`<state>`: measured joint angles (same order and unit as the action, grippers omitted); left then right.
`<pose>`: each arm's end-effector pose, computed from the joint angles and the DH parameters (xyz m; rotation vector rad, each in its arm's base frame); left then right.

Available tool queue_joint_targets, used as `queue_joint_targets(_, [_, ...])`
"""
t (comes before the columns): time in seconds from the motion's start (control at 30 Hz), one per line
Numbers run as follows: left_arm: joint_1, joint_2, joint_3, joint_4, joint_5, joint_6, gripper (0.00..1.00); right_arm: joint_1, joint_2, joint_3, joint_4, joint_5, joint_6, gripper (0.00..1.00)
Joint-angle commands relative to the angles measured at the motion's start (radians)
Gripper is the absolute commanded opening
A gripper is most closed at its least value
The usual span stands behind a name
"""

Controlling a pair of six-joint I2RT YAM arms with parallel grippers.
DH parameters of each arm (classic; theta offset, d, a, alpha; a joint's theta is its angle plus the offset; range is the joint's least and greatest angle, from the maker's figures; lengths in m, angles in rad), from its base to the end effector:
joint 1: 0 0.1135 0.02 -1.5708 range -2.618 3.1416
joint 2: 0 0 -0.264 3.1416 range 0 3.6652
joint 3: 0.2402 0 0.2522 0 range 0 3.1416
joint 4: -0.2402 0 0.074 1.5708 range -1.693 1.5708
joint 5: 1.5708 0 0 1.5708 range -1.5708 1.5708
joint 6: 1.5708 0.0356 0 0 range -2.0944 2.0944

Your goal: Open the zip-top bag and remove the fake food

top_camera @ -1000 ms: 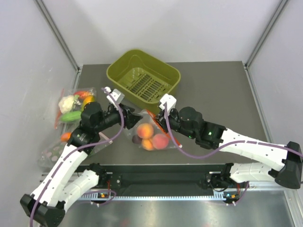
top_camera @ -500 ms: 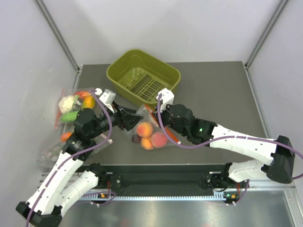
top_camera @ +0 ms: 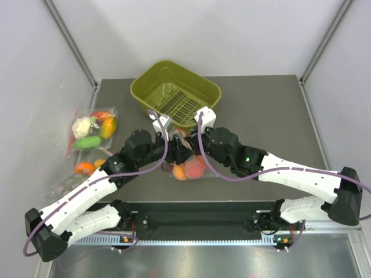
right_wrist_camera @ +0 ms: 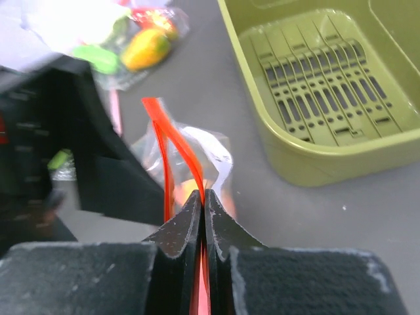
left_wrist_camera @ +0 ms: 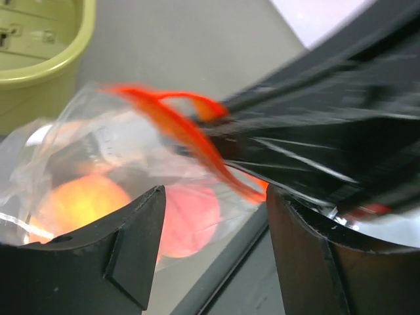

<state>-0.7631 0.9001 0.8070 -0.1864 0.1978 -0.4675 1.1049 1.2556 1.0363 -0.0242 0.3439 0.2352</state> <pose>0.1470 -0.1503 0.3272 0.4360 1.9278 -1.0168 0.1431 0.2579 0.3438 -0.5455 1.7643 0.6395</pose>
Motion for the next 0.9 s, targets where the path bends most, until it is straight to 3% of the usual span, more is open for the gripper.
queue_joint_targets(0.0, [-0.018, 0.022, 0.029, 0.031, -0.103, 0.012, 0.68, 0.021, -0.061, 0.016, 0.101, -0.031, 0.030, 0.00])
queue_joint_targets(0.13, [-0.047, 0.063, 0.035, 0.034, -0.135, 0.018, 0.73, 0.030, -0.065, 0.008, 0.110, -0.054, 0.038, 0.00])
queue_joint_targets(0.23, [-0.058, 0.076, 0.037, 0.048, -0.156, 0.023, 0.71, 0.032, -0.064, 0.002, 0.109, -0.051, 0.038, 0.00])
queue_joint_targets(0.37, [-0.059, 0.059, 0.037, 0.028, -0.176, 0.047, 0.32, 0.033, -0.076, -0.012, 0.093, -0.016, 0.033, 0.00])
queue_joint_targets(0.57, [-0.061, 0.010, 0.044, -0.064, -0.238, 0.093, 0.03, 0.029, -0.131, -0.057, 0.058, 0.058, 0.023, 0.00])
queue_joint_targets(0.87, [-0.058, -0.007, 0.150, -0.272, -0.369, 0.162, 0.00, -0.029, -0.220, -0.171, -0.034, 0.159, 0.070, 0.00])
